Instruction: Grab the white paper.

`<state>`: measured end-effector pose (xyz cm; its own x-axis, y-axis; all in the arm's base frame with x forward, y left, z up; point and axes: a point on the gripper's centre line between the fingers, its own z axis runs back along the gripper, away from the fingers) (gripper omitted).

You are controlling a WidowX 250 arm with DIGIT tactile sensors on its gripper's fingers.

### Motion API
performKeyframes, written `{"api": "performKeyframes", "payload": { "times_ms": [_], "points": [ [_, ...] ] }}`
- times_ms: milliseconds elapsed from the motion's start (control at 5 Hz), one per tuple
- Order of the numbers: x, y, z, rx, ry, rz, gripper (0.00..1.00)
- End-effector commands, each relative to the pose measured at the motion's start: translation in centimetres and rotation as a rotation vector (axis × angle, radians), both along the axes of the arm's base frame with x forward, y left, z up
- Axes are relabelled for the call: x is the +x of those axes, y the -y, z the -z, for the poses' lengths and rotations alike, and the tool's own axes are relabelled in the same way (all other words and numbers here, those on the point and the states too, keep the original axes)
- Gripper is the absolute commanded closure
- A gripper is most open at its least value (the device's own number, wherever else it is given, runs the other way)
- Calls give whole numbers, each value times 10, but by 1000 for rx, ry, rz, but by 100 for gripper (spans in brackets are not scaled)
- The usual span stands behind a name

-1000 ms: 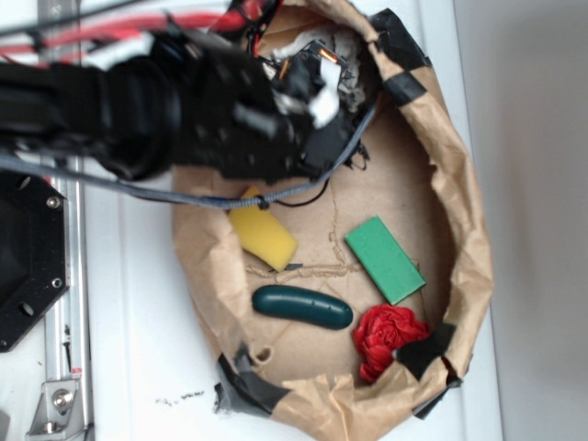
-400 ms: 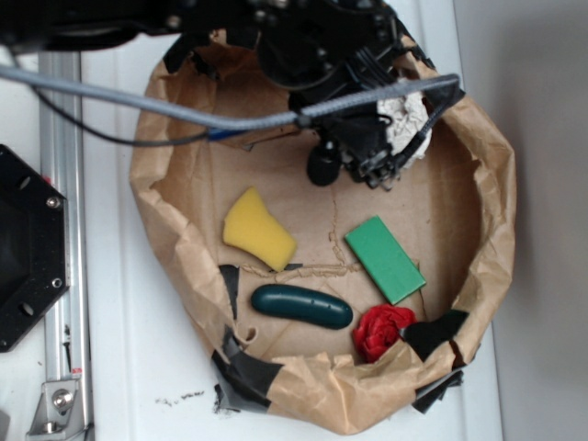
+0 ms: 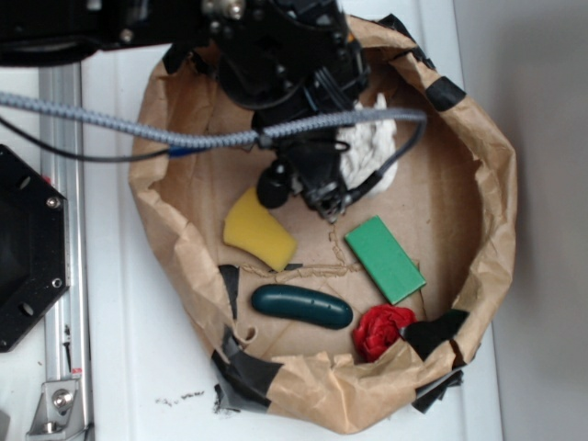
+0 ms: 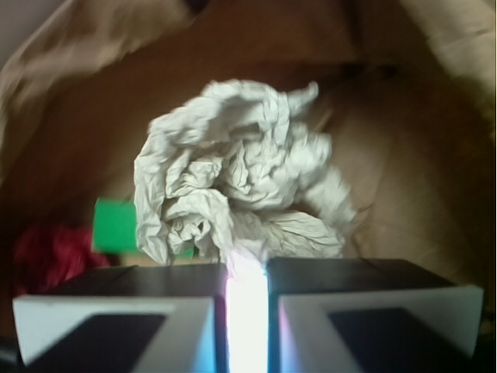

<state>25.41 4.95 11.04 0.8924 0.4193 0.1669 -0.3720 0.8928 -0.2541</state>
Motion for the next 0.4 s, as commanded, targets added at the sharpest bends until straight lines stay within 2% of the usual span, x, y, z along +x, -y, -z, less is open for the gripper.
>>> {"api": "performKeyframes", "payload": {
  "times_ms": [0,200],
  "points": [
    [-39,-12,-15,78,130,-20,100],
    [-42,-10,-15,135,213,-80,100]
  ]
}}
